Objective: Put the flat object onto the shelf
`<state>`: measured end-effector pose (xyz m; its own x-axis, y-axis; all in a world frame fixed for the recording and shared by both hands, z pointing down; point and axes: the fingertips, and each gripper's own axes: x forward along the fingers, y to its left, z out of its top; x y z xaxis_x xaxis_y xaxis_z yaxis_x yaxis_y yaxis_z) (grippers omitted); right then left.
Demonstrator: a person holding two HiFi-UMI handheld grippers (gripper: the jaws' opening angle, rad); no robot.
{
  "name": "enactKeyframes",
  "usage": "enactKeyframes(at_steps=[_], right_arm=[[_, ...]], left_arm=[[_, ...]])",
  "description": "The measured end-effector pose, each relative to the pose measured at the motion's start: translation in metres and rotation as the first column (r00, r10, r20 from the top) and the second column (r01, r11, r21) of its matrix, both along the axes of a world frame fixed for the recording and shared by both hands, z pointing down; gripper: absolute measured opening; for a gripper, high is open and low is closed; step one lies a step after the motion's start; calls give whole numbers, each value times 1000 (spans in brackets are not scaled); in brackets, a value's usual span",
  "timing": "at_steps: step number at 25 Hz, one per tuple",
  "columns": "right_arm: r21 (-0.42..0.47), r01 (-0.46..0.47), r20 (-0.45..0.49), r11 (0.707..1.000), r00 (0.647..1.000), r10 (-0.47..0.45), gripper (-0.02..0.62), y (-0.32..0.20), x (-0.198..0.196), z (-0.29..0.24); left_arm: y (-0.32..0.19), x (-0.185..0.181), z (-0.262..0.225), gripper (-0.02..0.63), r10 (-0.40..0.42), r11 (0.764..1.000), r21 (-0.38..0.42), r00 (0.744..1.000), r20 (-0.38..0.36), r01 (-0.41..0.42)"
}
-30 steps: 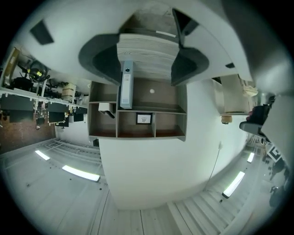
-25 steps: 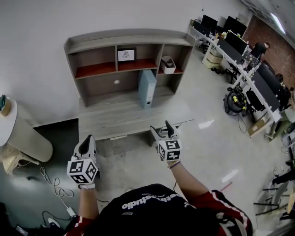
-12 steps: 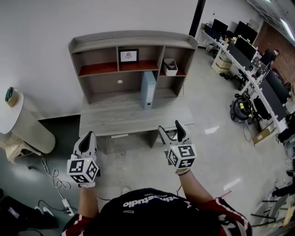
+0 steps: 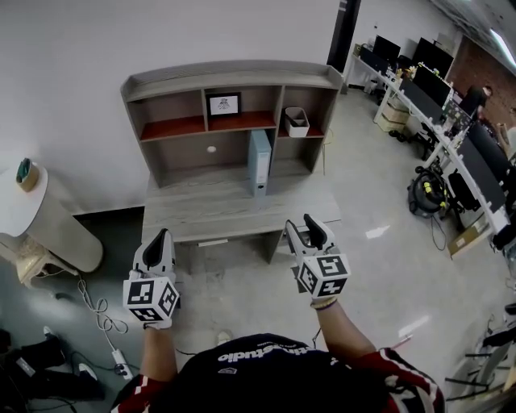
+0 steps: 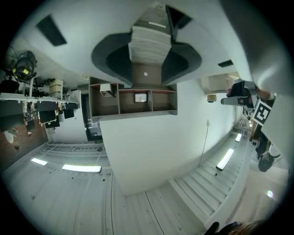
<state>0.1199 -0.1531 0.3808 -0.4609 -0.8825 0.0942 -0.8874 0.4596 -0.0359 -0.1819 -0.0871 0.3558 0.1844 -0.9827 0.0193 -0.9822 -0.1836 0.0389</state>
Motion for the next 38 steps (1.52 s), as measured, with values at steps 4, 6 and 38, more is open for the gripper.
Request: enactKeyframes(at_steps=[4,6,38], right_arm=[[22,2,-5,1000,1000,-2,166,1,0,-7],[29,6,-3,1000,1000,-6,151,0,-1,-9],[56,5,8,998,1000,-6,3,-4,-7,-20]], left_arm=[[-1,2,-2,6,8,1000,3,1000,-1,-8],[-2,2,-2,6,8,1000,5,1000,-9,-8],[-15,7,1,6,22,1000,13,999,-35,-21]])
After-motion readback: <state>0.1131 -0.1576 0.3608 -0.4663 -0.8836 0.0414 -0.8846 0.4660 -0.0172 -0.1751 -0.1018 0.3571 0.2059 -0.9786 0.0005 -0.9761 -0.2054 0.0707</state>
